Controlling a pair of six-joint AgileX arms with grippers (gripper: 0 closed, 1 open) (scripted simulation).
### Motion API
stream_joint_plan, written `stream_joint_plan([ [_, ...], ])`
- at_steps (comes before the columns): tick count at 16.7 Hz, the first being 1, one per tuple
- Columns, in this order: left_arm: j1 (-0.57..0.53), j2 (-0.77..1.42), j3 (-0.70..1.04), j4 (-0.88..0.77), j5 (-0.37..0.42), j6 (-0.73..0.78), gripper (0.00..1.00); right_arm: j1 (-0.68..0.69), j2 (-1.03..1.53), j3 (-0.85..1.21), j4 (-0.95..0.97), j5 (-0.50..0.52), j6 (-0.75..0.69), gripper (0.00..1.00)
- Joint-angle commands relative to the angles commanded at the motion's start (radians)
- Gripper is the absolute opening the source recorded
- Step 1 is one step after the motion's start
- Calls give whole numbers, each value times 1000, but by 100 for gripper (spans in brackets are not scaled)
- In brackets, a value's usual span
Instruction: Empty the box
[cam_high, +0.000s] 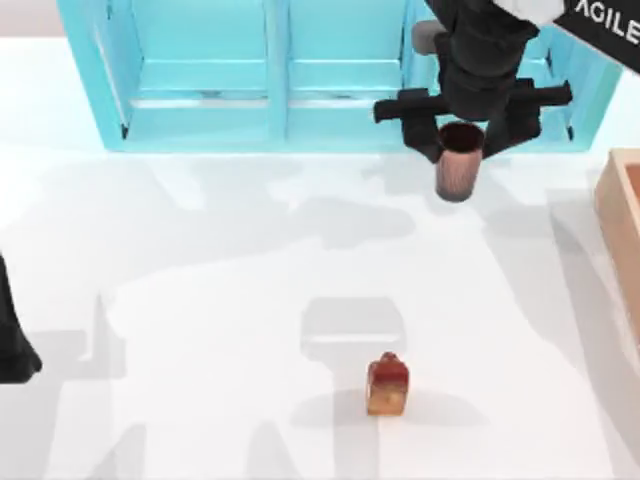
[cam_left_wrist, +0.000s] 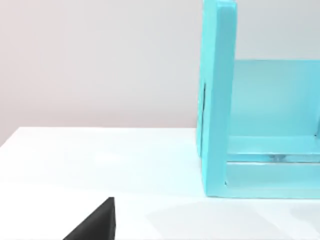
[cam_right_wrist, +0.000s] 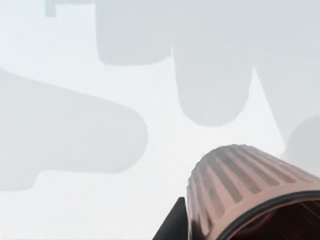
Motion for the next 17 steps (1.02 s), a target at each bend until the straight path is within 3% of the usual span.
stream_joint_plan([
  [6,0,0,0,0,0,0,100,60,58,50,79,29,126,0],
  [17,0,0,0,0,0,0,100,54,90,-20,183,27,123,0],
])
